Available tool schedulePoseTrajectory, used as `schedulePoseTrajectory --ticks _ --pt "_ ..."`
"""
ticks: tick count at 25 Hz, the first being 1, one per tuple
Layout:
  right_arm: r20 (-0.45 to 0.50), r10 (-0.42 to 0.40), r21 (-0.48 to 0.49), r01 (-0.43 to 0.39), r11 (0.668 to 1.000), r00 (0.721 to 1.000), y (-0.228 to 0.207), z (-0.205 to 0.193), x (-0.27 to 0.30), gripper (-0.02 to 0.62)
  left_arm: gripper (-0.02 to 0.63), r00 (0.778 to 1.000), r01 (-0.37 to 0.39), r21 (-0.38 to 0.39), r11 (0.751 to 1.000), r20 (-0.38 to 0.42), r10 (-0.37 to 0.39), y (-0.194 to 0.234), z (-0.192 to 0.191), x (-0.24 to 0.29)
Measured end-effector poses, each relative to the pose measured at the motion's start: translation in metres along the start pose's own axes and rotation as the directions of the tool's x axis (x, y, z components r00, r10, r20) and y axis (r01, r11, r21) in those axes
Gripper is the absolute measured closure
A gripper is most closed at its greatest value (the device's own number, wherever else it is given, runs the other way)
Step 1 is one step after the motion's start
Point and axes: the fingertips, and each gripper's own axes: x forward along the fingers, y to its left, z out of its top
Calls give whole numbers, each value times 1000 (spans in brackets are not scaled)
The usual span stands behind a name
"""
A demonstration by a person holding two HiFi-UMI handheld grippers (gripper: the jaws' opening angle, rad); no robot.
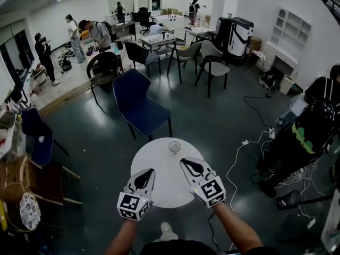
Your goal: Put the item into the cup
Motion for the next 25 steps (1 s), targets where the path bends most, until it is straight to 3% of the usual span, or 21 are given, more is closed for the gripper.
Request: schedulePoseTrajectory --ticks 13,25 --pt "36 19 0 -19 1000 999 9 16 -58 571 591 999 -33 26 999 24 32 -54 19 -26" --pt "72 39 -13 -38 999 997 23 28 -136 571 591 997 -56 63 996 53 53 -130 34 -59"
